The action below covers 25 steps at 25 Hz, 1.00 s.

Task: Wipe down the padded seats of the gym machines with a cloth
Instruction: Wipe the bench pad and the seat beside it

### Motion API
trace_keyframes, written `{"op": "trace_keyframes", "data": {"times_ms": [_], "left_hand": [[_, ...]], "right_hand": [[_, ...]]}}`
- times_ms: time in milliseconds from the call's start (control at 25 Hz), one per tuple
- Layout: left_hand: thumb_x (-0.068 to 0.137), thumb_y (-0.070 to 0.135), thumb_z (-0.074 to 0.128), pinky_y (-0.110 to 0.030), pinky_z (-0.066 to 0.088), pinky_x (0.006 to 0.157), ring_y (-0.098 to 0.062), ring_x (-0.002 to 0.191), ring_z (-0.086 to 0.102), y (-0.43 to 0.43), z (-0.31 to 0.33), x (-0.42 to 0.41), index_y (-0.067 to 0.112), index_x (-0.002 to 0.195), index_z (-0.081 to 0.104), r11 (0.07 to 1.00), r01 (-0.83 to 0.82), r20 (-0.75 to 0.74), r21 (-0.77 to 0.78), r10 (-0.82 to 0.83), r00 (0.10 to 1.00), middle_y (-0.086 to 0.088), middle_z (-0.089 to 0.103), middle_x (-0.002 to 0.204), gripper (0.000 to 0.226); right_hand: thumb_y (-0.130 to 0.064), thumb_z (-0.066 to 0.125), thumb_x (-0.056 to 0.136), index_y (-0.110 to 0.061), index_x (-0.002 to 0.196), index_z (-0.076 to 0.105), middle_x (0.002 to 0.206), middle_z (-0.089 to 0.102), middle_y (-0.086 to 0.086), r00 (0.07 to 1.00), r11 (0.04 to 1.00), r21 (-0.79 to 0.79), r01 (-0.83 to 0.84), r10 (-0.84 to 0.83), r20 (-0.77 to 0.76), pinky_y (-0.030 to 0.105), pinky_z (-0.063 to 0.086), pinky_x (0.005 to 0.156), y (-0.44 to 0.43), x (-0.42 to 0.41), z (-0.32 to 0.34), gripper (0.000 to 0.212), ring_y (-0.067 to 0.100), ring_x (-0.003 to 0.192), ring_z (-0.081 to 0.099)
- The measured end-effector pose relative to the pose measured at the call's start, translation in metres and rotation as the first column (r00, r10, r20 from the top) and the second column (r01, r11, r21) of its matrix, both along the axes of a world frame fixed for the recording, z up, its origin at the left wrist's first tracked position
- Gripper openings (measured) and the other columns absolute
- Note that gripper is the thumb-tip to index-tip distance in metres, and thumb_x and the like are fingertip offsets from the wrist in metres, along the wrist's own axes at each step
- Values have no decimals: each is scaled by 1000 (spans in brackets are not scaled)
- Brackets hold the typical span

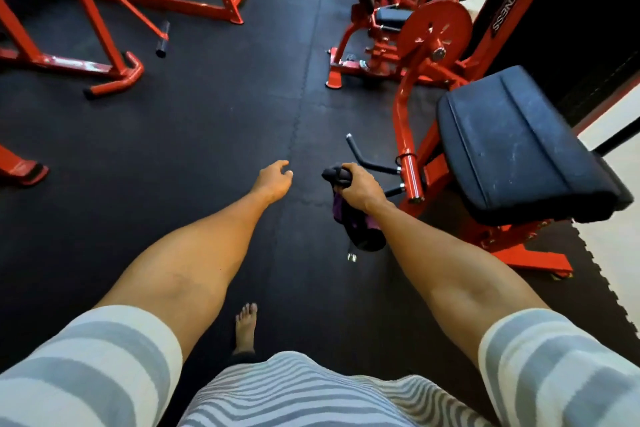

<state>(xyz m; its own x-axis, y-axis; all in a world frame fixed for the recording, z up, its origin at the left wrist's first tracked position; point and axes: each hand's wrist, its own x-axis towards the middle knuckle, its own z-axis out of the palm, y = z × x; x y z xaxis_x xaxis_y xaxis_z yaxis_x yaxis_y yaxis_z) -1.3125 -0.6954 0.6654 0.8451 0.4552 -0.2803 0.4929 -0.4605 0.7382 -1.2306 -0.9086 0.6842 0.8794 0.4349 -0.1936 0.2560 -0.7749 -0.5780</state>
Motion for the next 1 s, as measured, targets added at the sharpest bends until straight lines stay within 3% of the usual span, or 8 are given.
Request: {"op": "trace_keyframes", "data": {"times_ms": [240,400,600,760,920,1000], "left_hand": [[103,29,48,-35,39,109,-28,136,49,61,39,171,20,150,47,978,188,71,94,-195,978,-9,50,152,48],[104,29,46,-33,40,105,-27,134,50,69,68,281,20,150,46,931,336,81,141,-349,933,-9,50,151,46],[105,31,47,-38,45,107,-25,131,52,28,59,398,20,149,48,853,501,107,144,-517,849,-7,51,149,45],[105,28,47,-30,46,92,-24,119,57,-22,40,495,16,146,50,768,620,101,159,-637,764,-9,54,145,43],[104,22,50,-35,44,106,-29,127,56,-82,44,578,11,142,55,680,708,105,188,-731,674,-14,60,140,40],[103,20,51,-36,42,108,-29,128,55,-120,48,613,9,141,55,625,757,134,190,-781,610,-14,60,139,40]], "right_hand": [[-32,70,85,-43,126,57,130,64,-7,970,967,147,206,-222,100,32,47,98,39,134,23,44,21,121,61],[-23,71,87,-32,130,60,133,63,-4,909,908,229,351,-389,147,20,38,90,39,205,55,45,20,121,60],[-24,67,87,-38,134,54,140,56,-5,809,824,211,526,-561,175,37,47,99,0,296,53,50,25,123,58],[-15,68,86,-29,138,51,144,49,-6,696,742,231,630,-671,257,35,43,98,-40,374,42,57,21,130,50],[-12,68,84,-21,140,49,146,44,-4,617,677,211,705,-733,288,40,45,99,-84,427,40,60,24,135,43],[-11,68,83,-19,140,49,148,42,-3,534,609,224,761,-784,315,42,45,101,-111,446,42,61,25,138,39]]}}
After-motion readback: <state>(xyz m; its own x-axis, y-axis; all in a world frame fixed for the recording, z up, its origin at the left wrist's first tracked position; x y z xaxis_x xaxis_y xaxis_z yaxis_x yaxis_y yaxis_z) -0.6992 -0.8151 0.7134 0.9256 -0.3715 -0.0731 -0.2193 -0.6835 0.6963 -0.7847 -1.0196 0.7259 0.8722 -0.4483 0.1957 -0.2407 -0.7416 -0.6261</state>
